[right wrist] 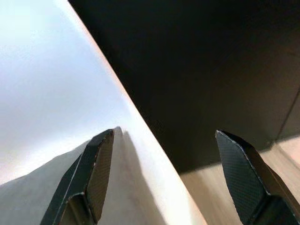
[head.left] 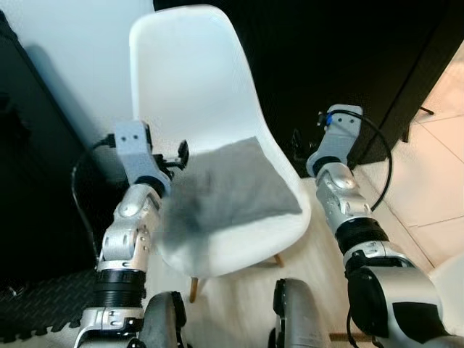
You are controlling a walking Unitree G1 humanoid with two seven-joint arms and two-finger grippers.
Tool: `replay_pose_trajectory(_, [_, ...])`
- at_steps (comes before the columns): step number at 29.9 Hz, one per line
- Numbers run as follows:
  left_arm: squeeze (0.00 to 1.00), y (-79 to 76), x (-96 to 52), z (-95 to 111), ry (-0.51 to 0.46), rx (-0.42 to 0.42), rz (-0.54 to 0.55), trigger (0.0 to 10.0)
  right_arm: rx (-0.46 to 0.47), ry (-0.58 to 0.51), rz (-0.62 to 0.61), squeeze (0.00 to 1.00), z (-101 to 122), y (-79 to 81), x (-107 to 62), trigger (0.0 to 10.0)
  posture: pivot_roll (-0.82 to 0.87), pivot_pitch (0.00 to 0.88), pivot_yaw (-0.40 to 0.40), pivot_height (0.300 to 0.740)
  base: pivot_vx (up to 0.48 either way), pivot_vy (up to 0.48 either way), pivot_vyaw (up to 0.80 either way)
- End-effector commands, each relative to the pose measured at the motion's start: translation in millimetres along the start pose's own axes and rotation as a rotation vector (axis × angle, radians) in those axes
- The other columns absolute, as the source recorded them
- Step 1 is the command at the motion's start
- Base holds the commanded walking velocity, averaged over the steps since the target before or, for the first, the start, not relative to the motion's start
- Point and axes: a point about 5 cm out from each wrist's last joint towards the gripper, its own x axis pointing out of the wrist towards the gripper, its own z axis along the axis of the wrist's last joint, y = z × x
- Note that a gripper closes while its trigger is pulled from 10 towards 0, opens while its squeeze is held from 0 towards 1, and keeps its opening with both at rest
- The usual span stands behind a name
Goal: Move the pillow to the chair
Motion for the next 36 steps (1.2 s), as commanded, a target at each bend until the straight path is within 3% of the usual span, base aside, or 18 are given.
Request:
replay_pose_trajectory(1, [0.00, 3.7, 0.1, 10, -0.043, 0.024, 0.020, 10.0, 0.008, -0.007, -0.004, 0.00, -4, 2.0, -3.7, 10.0, 0.05, 0.092, 0.030, 0.585, 0.000, 0.000, 0.00])
replay_pose_trajectory(4, [0.00, 4.5, 1.2, 16, -0.070, 0.032, 0.031, 10.0, 0.008, -0.021, -0.001, 0.00, -3, 3.4, -5.6, 10.0, 0.05, 0.089, 0.032, 0.585, 0.000, 0.000, 0.00])
replay_pose_trajectory(6, [0.00, 8.4, 3.2, 21, -0.123, 0.081, 0.080, 10.0, 0.038, -0.046, 0.031, 0.00, -3, 11.5, -9.4, 10.0, 0.05, 0.080, 0.036, 0.585, 0.000, 0.000, 0.00])
replay_pose_trajectory(10, [0.00, 9.4, 1.2, 20, -0.137, 0.111, 0.073, 10.0, 0.025, -0.035, 0.062, 0.00, -9, 18.7, -14.2, 10.0, 0.05, 0.073, 0.037, 0.585, 0.000, 0.000, 0.00])
replay_pose_trajectory(11, [0.00, 9.9, 0.0, 16, -0.115, 0.163, 0.059, 10.0, 0.020, -0.017, 0.073, 0.00, -14, 21.2, -17.6, 10.0, 0.05, 0.067, 0.036, 0.585, 0.000, 0.000, 0.00])
replay_pose_trajectory(12, [0.00, 9.9, 0.0, 16, -0.115, 0.163, 0.059, 10.0, 0.020, -0.017, 0.073, 0.00, -14, 21.2, -17.6, 10.0, 0.05, 0.067, 0.036, 0.585, 0.000, 0.000, 0.00])
replay_pose_trajectory(13, [0.00, 10.8, -2.6, 8, -0.056, 0.320, 0.049, 10.0, 0.010, 0.011, 0.115, 0.00, -21, 25.9, -23.9, 10.0, 0.04, 0.063, 0.036, 0.585, 0.000, 0.000, 0.00])
replay_pose_trajectory(14, [0.00, 12.0, -6.2, 3, -0.030, 0.417, 0.033, 10.0, -0.011, 0.024, 0.148, 0.00, -26, 30.0, -29.7, 10.0, 0.03, 0.060, 0.039, 0.585, 0.000, 0.000, 0.00])
replay_pose_trajectory(16, [0.00, 13.8, -9.9, -2, 0.001, 0.454, 0.039, 10.0, -0.042, 0.040, 0.173, 0.00, -29, 34.0, -35.2, 10.0, 0.03, 0.059, 0.040, 0.585, 0.000, 0.000, 0.00])
replay_pose_trajectory(18, [0.00, 14.8, -13.2, -5, 0.013, 0.432, 0.048, 10.0, -0.060, 0.045, 0.186, 0.00, -32, 36.5, -40.0, 10.0, 0.03, 0.053, 0.039, 0.585, 0.000, 0.000, 0.00])
replay_pose_trajectory(20, [0.00, 14.0, -21.4, -15, -0.010, 0.420, 0.036, 10.0, -0.137, 0.048, 0.192, 0.00, -39, 35.9, -48.6, 10.0, 0.03, 0.047, 0.033, 0.585, 0.000, 0.000, 0.00])
replay_pose_trajectory(26, [0.00, 15.6, -29.5, -26, -0.029, 0.420, 0.047, 10.0, -0.146, 0.043, 0.195, 0.00, -42, 35.2, -51.4, 10.0, 0.02, 0.043, 0.029, 0.585, 0.000, 0.000, 0.00])
replay_pose_trajectory(31, [0.00, 19.4, -37.9, -32, -0.022, 0.320, 0.075, 10.0, -0.196, 0.012, 0.225, 0.00, -39, 34.6, -52.9, 10.0, 0.02, 0.049, 0.020, 0.585, 0.000, 0.000, 0.00])
replay_pose_trajectory(36, [0.00, 20.7, -41.5, -34, -0.010, 0.329, 0.078, 10.0, -0.249, 0.004, 0.276, 0.00, -38, 39.3, -55.1, 10.0, 0.02, 0.057, 0.003, 0.594, 0.000, 0.000, 0.00])
